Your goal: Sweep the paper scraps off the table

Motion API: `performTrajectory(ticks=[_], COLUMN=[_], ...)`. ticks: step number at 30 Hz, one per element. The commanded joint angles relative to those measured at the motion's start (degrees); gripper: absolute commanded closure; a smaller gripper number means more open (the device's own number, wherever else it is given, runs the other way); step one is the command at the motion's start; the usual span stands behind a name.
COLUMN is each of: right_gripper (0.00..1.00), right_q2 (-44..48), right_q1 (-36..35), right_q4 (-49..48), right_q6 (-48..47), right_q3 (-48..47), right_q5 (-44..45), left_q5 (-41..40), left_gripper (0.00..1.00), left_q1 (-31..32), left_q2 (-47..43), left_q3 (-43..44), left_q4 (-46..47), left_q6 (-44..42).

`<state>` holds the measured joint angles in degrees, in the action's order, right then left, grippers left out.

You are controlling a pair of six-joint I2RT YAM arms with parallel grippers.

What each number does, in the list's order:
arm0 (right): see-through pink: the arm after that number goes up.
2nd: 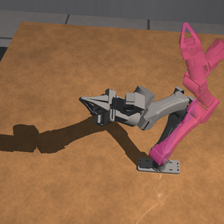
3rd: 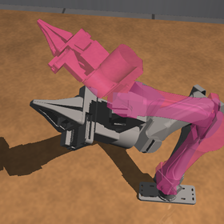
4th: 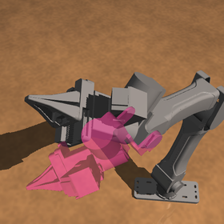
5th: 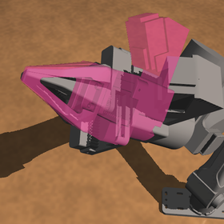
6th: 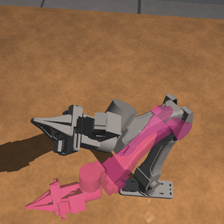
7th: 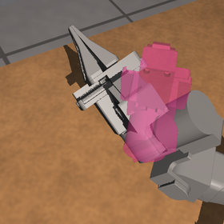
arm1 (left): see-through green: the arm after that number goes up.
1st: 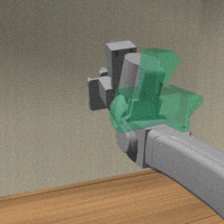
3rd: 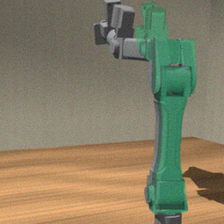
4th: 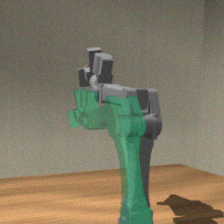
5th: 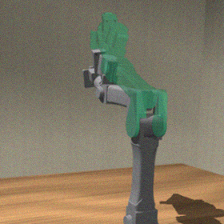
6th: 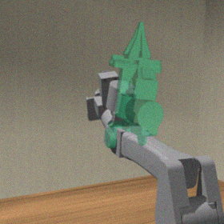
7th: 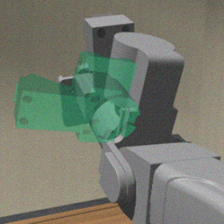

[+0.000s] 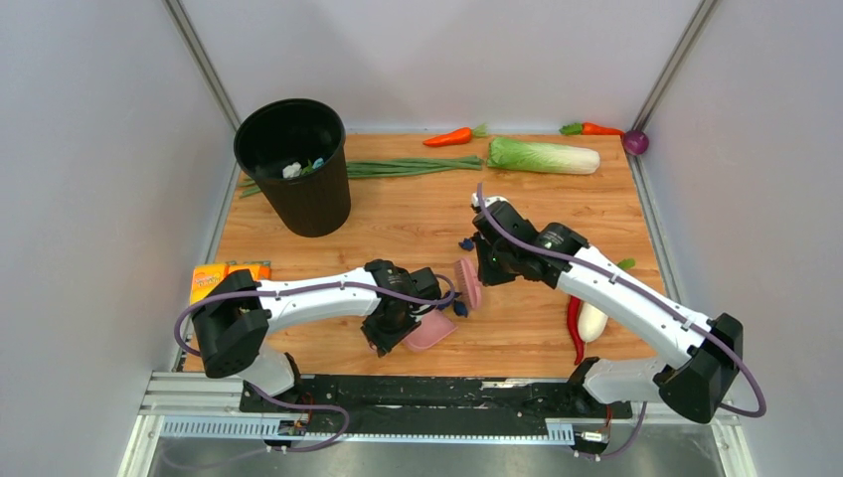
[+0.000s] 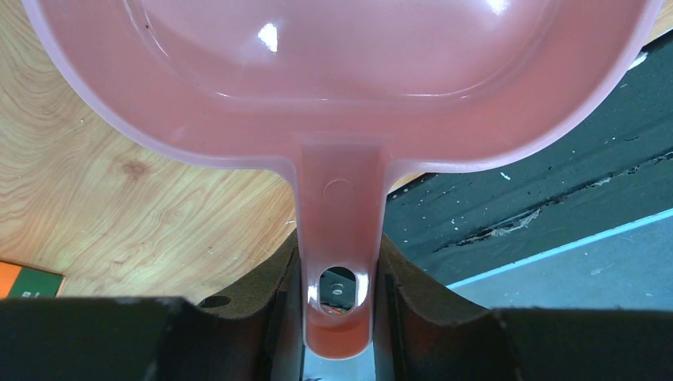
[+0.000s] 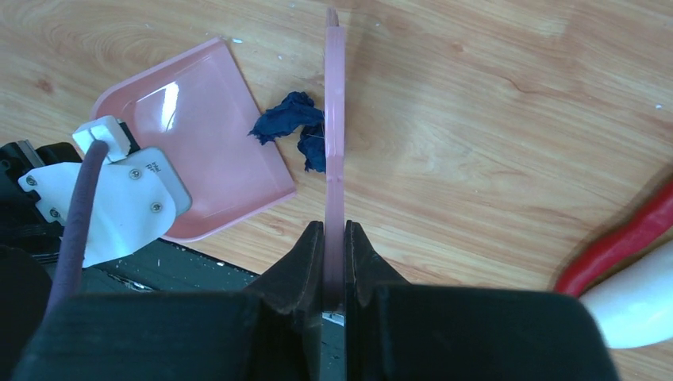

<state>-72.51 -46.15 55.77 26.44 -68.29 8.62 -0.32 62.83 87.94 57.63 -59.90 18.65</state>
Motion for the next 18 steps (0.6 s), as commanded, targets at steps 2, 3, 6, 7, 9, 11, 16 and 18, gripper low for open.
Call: performTrajectory(ticks=[2,3,6,7,9,11,16,18], right_gripper=[1.00,1.00,1.00,1.00,1.00,1.00,1.00,1.00], right_q2=[-1.58,-1.84,-2.55,-2.72,-3.07,-3.43,-3.51,-3.60], right_q1=[-2.89,-3.41,-5.00,-5.52,-6.14,-6.58,-7.37,-7.46], right_q4=[-4.79,-5.31,-5.84,-5.93,-6.20,-6.46,-8.13,-8.39], right_q6=[-0.24,-0.51,-0.51,-0.42,0.02,0.63,2.21,2.65], right_q3=[-1.58,-1.41,-1.32,-1.40,-1.58,-1.58,-1.41,-1.32], right_q5=[1.23,0.87,0.52,0.61,0.61,0.34,-1.15,-1.50], left_q5=[-1.09,-1.26,-1.44,-1.53,-1.53,-1.79,-2.06,-2.23], left_gripper=[1.00,1.00,1.00,1.00,1.00,1.00,1.00,1.00], left_q1=[0.19,0.19,0.19,0.19,0.19,0.19,0.19,0.19], left_q2=[-1.90,-1.98,-1.98,-1.90,-1.90,-1.90,-2.25,-2.42], left_q3=[-0.14,0.03,0.12,0.03,0.03,0.29,0.29,0.21], left_q4=[0.75,0.66,0.75,0.75,0.66,0.66,0.75,0.75], left_q6=[-1.25,-1.17,-1.25,-1.25,-1.25,-1.16,-1.08,-1.08])
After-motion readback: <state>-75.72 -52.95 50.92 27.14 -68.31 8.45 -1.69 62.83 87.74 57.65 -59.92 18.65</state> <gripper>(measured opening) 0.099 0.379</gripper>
